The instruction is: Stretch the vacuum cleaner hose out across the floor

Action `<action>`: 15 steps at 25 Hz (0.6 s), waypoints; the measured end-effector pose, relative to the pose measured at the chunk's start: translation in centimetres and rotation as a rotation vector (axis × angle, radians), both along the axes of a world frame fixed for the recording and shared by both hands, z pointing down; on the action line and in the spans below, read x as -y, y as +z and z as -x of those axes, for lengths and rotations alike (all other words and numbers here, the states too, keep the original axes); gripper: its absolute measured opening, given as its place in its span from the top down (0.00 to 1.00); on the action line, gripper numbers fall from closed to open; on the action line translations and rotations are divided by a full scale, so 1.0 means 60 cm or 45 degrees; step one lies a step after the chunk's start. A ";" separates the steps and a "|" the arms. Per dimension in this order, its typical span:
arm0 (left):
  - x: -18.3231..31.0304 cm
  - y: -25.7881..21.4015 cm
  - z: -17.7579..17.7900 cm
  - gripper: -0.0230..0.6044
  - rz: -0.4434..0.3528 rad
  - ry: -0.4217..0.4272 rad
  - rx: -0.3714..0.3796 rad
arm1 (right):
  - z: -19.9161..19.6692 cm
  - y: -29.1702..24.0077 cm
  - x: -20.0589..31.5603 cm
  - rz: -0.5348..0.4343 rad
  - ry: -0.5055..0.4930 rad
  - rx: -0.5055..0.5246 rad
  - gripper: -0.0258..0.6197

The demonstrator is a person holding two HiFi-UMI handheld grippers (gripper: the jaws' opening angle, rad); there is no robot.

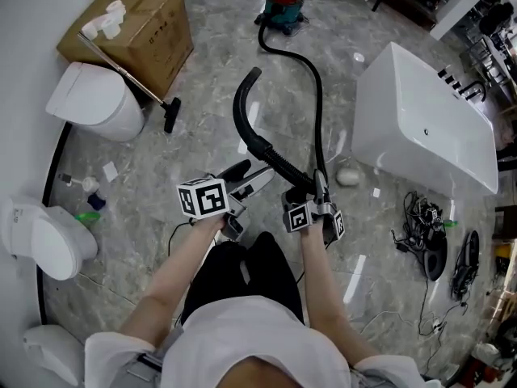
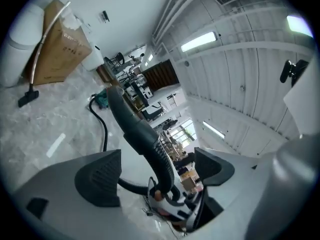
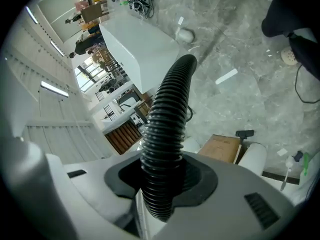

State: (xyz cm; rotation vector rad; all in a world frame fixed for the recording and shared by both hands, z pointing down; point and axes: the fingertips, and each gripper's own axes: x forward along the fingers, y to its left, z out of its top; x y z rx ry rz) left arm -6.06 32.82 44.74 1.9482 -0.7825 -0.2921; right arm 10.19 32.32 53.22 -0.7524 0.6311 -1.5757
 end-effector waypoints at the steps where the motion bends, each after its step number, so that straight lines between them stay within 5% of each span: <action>1: 0.010 -0.001 -0.001 0.26 -0.002 -0.036 -0.008 | 0.011 0.000 -0.001 -0.002 -0.003 0.009 0.72; 7: 0.043 -0.022 -0.018 0.26 -0.026 -0.093 -0.053 | 0.062 -0.018 -0.015 -0.039 -0.078 0.021 0.72; 11: 0.058 -0.028 0.025 0.27 -0.079 -0.161 -0.045 | 0.109 -0.025 -0.030 -0.068 -0.127 0.027 0.72; 13: 0.059 -0.024 0.044 0.50 -0.090 -0.160 -0.053 | 0.133 -0.024 -0.034 -0.092 -0.132 0.055 0.72; 15: 0.057 -0.029 0.047 0.53 -0.127 -0.115 -0.065 | 0.149 -0.025 -0.035 -0.117 -0.137 0.096 0.72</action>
